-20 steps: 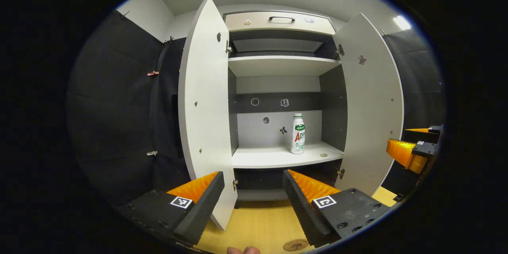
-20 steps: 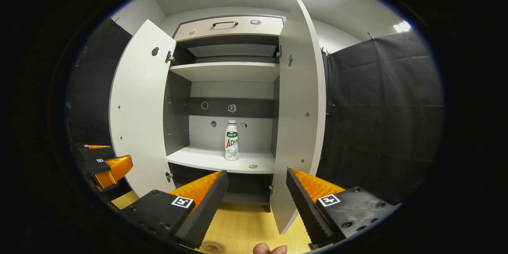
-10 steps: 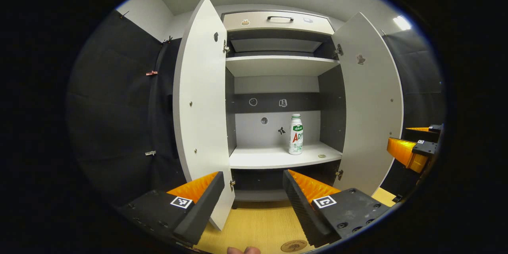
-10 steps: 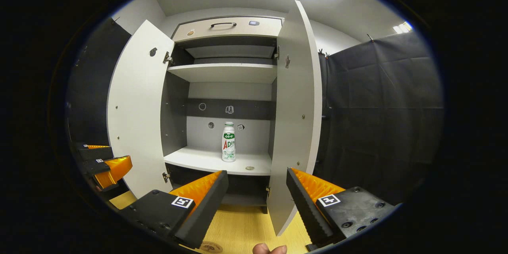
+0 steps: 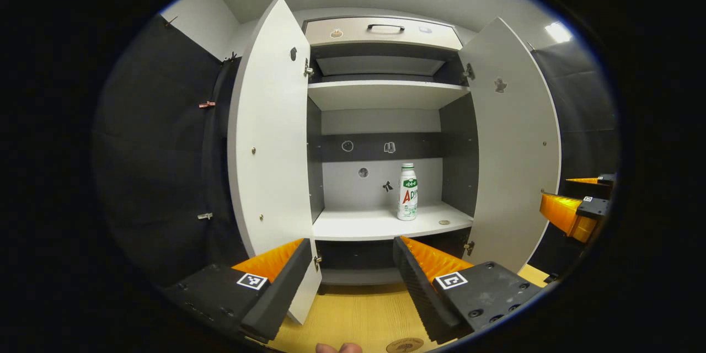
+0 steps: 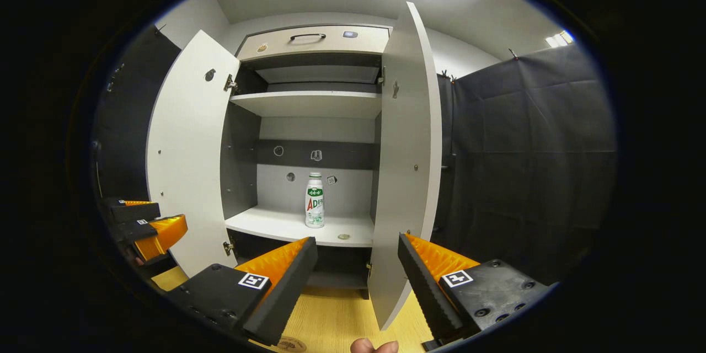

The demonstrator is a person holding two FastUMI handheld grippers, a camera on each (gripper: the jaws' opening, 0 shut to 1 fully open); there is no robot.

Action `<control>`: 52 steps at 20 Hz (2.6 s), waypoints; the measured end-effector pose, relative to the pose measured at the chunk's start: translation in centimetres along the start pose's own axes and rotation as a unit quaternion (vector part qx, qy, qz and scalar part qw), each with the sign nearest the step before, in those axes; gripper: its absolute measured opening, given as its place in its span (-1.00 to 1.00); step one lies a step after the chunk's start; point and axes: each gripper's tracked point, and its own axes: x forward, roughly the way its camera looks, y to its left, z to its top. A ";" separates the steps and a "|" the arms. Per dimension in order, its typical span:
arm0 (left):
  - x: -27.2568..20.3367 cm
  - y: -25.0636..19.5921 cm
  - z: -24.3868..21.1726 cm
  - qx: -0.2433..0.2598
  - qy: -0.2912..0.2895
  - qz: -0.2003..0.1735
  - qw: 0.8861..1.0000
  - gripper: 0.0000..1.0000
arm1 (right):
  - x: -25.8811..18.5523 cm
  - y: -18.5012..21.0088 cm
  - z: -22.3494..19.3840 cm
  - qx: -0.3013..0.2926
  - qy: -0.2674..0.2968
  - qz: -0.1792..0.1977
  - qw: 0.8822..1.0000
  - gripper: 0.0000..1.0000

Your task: Grasp the bottle in the cabinet with the left hand and place it on the coaster, then close the right door with the right hand and the left door with the left hand.

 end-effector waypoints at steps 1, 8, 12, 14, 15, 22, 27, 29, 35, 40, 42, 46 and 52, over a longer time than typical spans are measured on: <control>0.5 -0.5 0.1 0.000 -0.001 -0.005 1.000 0.89 | -0.1 -0.1 0.1 0.000 -0.001 0.001 1.000 0.95; 5.4 -4.2 1.3 -0.004 -0.010 -0.041 0.999 0.89 | -0.7 -1.5 0.5 -0.004 -0.006 0.002 1.000 0.94; 9.7 -7.2 1.3 -0.010 -0.010 -0.073 0.997 0.89 | -0.9 -2.5 0.8 0.003 -0.004 -0.004 1.000 0.94; 12.3 -8.9 1.4 -0.009 -0.012 -0.093 0.996 0.89 | -0.7 -2.9 1.0 0.000 -0.007 -0.007 1.000 0.94; 13.8 -9.6 1.5 -0.007 -0.011 -0.099 0.995 0.89 | -0.6 -3.2 1.0 -0.001 -0.006 -0.009 1.000 0.94; 23.8 -12.7 1.1 -0.010 0.008 -0.109 0.994 0.89 | 0.2 -2.9 1.6 0.009 -0.001 0.000 1.000 0.95; 30.6 -13.7 -0.5 -0.004 0.019 -0.089 0.996 0.89 | 1.3 -1.5 1.3 0.011 0.005 0.024 1.000 0.94; 33.1 -13.8 -1.2 0.000 0.022 -0.082 0.996 0.89 | 1.6 -0.9 1.1 0.013 0.008 0.037 0.999 0.95; 38.5 -14.8 -1.3 -0.001 0.018 -0.080 0.997 0.89 | 2.4 0.1 0.6 0.008 0.011 0.058 0.998 0.95; 41.4 -15.7 -1.0 -0.001 0.015 -0.082 0.997 0.89 | 3.3 -0.3 -0.2 0.019 0.022 0.062 0.998 0.95; 42.6 -15.3 -1.0 -0.020 0.019 -0.067 0.997 0.89 | 3.5 -0.6 -0.4 0.023 0.025 0.062 0.997 0.96; 42.9 -15.1 -1.3 -0.054 0.029 -0.065 0.996 0.65 | 3.7 -1.2 -0.5 0.018 0.023 0.056 0.998 0.95; 41.6 -13.5 -0.9 -0.044 0.024 -0.071 0.996 0.55 | 4.2 -1.7 -0.7 0.035 0.029 0.052 0.998 0.96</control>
